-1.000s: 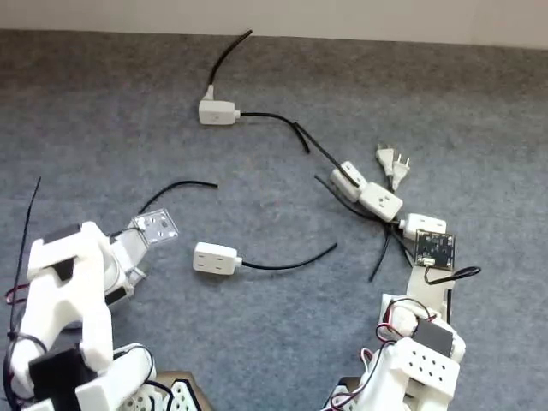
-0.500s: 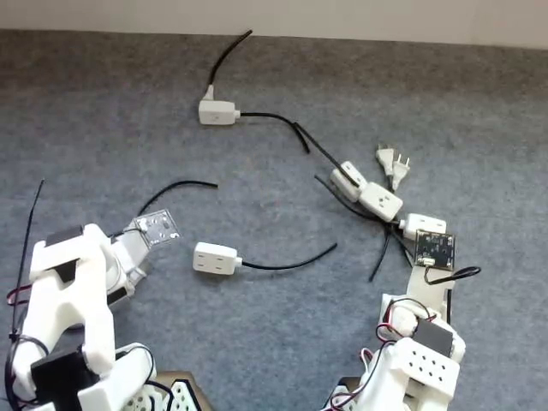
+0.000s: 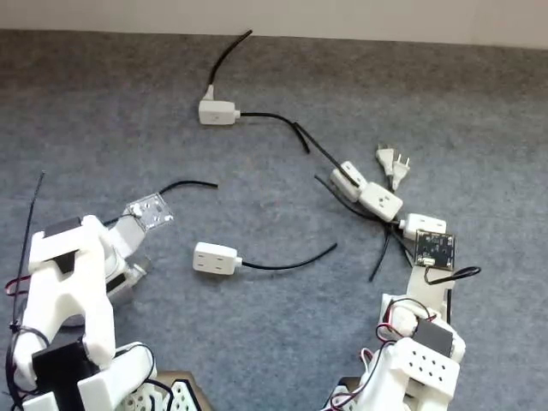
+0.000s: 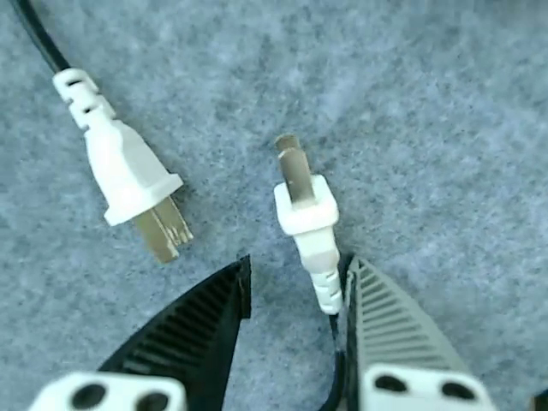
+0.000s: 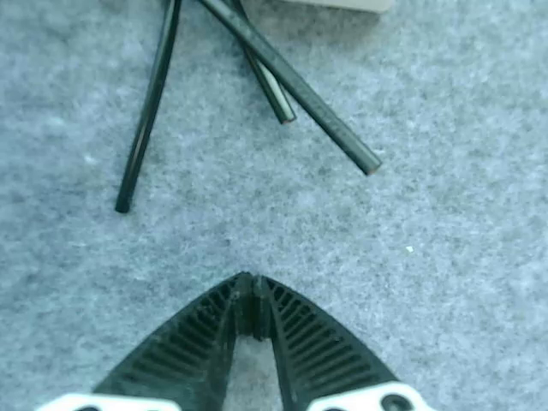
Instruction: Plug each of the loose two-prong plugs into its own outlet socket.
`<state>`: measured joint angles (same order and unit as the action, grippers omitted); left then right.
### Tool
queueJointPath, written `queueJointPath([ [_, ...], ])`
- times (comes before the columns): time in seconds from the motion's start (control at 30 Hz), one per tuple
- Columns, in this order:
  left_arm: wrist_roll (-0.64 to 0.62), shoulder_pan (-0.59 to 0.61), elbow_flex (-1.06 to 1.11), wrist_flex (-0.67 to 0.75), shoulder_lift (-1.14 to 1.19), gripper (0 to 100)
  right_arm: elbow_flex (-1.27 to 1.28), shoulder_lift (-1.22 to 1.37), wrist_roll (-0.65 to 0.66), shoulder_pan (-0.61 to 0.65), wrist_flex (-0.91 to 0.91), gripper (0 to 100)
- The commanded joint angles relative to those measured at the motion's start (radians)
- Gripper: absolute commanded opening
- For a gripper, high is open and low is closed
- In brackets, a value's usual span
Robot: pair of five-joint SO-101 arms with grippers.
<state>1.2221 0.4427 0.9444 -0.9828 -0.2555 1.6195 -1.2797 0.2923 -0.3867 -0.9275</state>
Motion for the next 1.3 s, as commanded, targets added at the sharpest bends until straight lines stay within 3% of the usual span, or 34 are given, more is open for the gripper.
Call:
queueJointPath([
  [0.0, -0.135, -0.079, -0.027, 0.026, -0.007, 20, 0.004, -0.005, 0.005, 0.015, 0.022, 1.2],
  [0.23, -0.272, -0.111, -0.067, 0.028, -0.002, 20, 0.004, -0.005, 0.005, 0.015, 0.022, 1.2],
  [0.53, -0.293, -0.111, -0.065, 0.026, 0.001, 20, 0.004, -0.005, 0.005, 0.015, 0.022, 1.2],
  [0.87, -0.559, -0.142, -0.070, 0.028, 0.001, 19, 0.004, -0.005, 0.005, 0.015, 0.022, 1.2],
  [1.1, -0.580, -0.143, -0.065, 0.028, 0.001, 2, 0.004, -0.005, 0.005, 0.015, 0.022, 1.2],
  [1.27, -0.578, -0.143, -0.065, 0.021, 0.001, 1, 0.004, -0.005, 0.005, 0.015, 0.022, 1.2],
])
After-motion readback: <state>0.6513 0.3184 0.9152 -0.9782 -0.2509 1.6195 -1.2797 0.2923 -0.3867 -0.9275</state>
